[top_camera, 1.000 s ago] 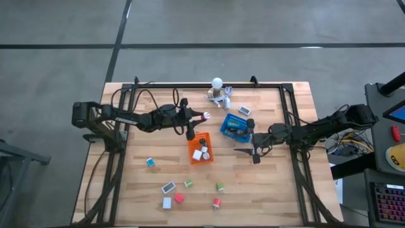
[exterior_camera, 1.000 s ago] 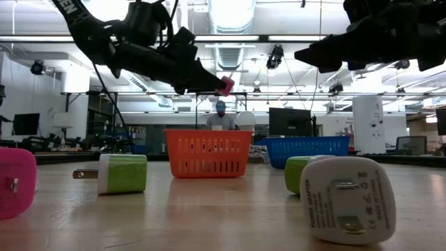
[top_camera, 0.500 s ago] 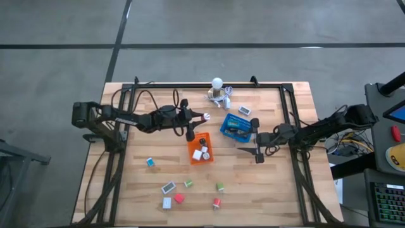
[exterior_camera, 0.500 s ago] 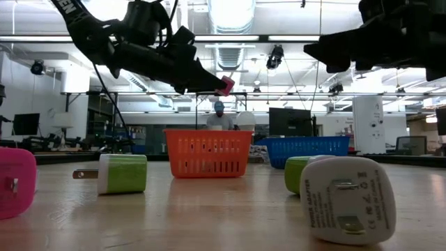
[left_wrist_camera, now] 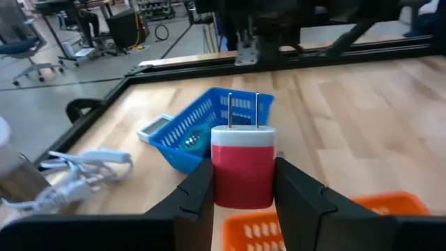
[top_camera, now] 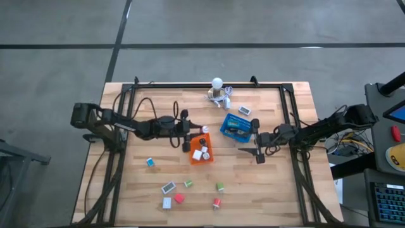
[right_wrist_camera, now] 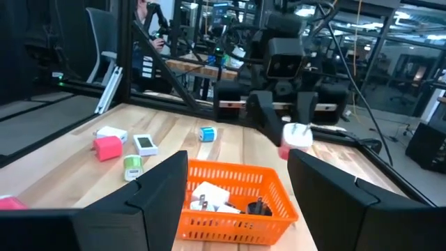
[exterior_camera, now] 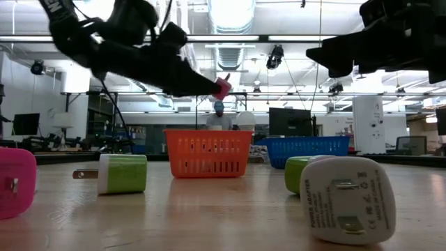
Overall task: Pick & Place Office items
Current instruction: Put the top pink white charger adapter into the orange bin
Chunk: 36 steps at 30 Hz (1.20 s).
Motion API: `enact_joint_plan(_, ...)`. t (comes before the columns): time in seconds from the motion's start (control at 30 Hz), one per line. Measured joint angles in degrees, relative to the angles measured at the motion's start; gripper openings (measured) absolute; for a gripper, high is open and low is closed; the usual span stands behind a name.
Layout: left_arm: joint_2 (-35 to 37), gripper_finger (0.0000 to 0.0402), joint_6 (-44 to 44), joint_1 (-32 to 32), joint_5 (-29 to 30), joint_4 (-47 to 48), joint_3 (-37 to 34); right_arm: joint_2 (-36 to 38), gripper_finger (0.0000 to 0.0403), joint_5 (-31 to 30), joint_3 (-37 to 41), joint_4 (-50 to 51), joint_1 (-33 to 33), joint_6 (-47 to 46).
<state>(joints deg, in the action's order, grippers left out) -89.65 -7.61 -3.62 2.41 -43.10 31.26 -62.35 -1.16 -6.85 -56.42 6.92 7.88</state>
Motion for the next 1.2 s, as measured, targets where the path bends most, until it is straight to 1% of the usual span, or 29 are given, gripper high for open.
enact_joint_plan(0.1, 0.3, 0.0109, 1.7, 1.9, 0.2, -3.1, -3.3, 0.0, 0.0242, 0.1, 0.0, 0.0, 0.4, 0.0)
enact_joint_plan(0.27, 2.4, 0.0109, 3.8, 4.8, 2.0, -3.1, -6.7, 0.0, 0.0242, 0.1, 0.0, 0.1, 0.7, 0.0)
enact_joint_plan(0.43, 5.1, 0.0109, 5.5, 6.3, 2.0, 1.3, -7.4, 0.0, 0.0242, -0.3, 0.0, 0.3, 0.7, 0.0)
enact_joint_plan(0.57, 5.8, 0.0109, 7.7, 6.8, 2.2, 4.5, -7.4, 0.0, 0.0242, -0.4, 0.0, 0.5, 0.7, -0.2)
enact_joint_plan(0.77, 5.5, 0.0109, 10.2, 7.8, 2.1, 13.6, -4.4, 0.0, 0.0242, -0.4, 0.0, 0.5, 0.7, -0.4)
enact_joint_plan(0.9, 5.4, 0.0109, 10.2, 8.1, 2.0, 20.7, -0.7, 0.0, 0.0242, -0.5, 0.0, 0.5, 0.7, -0.4)
enact_joint_plan(1.07, 5.4, 0.0109, 10.2, 8.1, 1.9, 31.9, 5.0, 0.0, 0.0242, -0.5, 0.0, 0.5, 0.7, -0.4)
enact_joint_plan(1.2, 5.2, 0.0109, 10.5, 8.0, 1.9, 39.3, 8.0, 0.0, 0.0242, -0.5, 0.0, 0.5, 0.7, -0.4)
